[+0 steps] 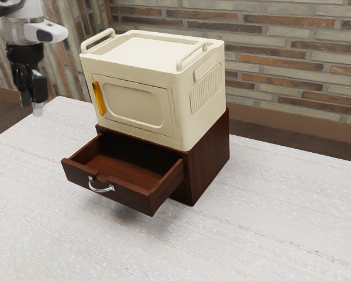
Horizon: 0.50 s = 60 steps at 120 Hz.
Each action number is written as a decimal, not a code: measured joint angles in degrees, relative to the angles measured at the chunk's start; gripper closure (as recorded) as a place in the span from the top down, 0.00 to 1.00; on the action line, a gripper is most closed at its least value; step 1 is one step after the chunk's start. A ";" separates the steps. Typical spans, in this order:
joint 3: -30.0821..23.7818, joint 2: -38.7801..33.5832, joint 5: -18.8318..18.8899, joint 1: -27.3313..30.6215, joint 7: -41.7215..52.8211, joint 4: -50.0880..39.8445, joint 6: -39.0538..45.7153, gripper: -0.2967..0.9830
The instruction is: Push the drawer handle with one arm to close the drawer
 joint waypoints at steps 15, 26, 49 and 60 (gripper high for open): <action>1.38 -5.90 -1.29 2.58 -5.67 -13.17 3.16 0.33; 2.11 -7.14 -1.75 2.92 -9.32 -23.01 7.39 0.26; 2.19 -7.92 -5.91 -0.53 -15.41 -35.01 15.14 0.19; 2.12 -8.07 -8.34 -2.85 -17.73 -36.38 17.93 0.17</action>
